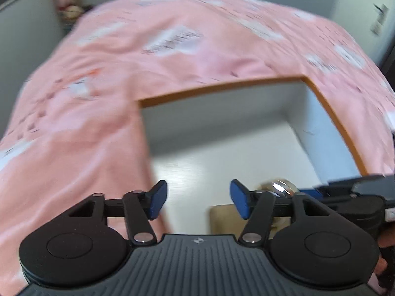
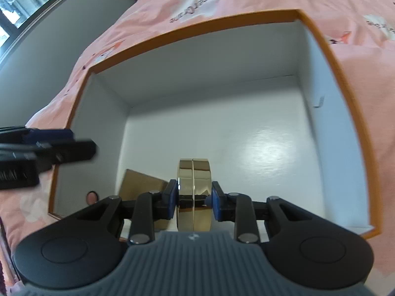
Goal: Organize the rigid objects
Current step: 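Carry both gold compacts over the orange box and lower them inside, then open both tools to release the compacts in the box and withdraw, then grasp the clear cup with pink sponge with the left tool while the right tool grasps the white boxed item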
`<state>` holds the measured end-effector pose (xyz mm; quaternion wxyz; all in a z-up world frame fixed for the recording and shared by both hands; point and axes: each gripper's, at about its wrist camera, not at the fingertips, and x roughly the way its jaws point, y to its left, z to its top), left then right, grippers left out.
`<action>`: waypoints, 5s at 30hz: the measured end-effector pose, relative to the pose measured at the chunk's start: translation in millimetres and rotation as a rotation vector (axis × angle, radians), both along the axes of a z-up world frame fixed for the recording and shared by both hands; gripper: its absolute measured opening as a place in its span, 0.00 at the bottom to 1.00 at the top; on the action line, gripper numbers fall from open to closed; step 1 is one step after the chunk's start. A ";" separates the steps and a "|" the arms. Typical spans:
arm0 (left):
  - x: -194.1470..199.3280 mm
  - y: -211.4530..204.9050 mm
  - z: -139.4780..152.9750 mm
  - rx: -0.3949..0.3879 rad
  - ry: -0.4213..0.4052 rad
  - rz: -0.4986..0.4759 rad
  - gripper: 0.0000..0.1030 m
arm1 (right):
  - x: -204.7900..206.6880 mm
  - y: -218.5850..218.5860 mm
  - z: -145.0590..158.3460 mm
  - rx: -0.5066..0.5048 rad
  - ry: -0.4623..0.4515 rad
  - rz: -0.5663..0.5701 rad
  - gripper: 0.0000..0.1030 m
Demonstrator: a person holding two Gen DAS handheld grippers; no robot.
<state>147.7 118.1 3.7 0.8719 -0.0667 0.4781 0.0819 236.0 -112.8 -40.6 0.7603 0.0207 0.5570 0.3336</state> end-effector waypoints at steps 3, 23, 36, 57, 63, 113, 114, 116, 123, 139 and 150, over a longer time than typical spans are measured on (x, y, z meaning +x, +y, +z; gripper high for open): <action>-11.8 14.0 1.3 -0.046 -0.011 0.063 0.53 | -2.5 9.8 -2.6 0.015 0.028 0.016 0.27; -20.6 27.8 -30.4 -0.163 0.066 0.120 0.14 | 3.8 47.0 -17.2 -0.051 0.136 0.050 0.35; -3.5 29.6 -29.7 -0.121 0.077 0.110 0.11 | 1.0 69.2 -25.9 -0.152 0.116 0.043 0.48; -62.7 -0.3 22.8 -0.041 -0.151 0.026 0.14 | -40.4 24.7 54.4 -0.064 -0.160 0.006 0.62; -94.9 -12.6 20.6 -0.083 -0.136 -0.039 0.19 | -80.0 -9.6 91.4 0.051 -0.233 -0.015 0.63; -155.6 -7.0 -68.2 -0.178 0.103 0.053 0.68 | -132.0 12.1 -35.7 -0.136 0.276 0.033 0.31; -156.0 -8.1 -69.2 -0.171 0.108 0.047 0.68 | -132.1 11.1 -34.1 -0.133 0.273 0.030 0.30; -155.5 -11.1 -71.4 -0.154 0.118 0.032 0.68 | -133.6 11.2 -29.9 -0.114 0.265 0.035 0.30; -158.2 -11.9 -75.5 -0.136 0.130 0.023 0.68 | -142.6 22.9 -18.8 -0.010 0.258 0.130 0.27; -157.4 -10.8 -76.0 -0.147 0.119 0.031 0.68 | -114.9 40.8 -44.4 -0.153 0.192 0.219 0.49; -156.8 -9.5 -74.8 -0.148 0.119 0.033 0.68 | -106.2 51.2 -73.7 -0.080 0.315 0.314 0.44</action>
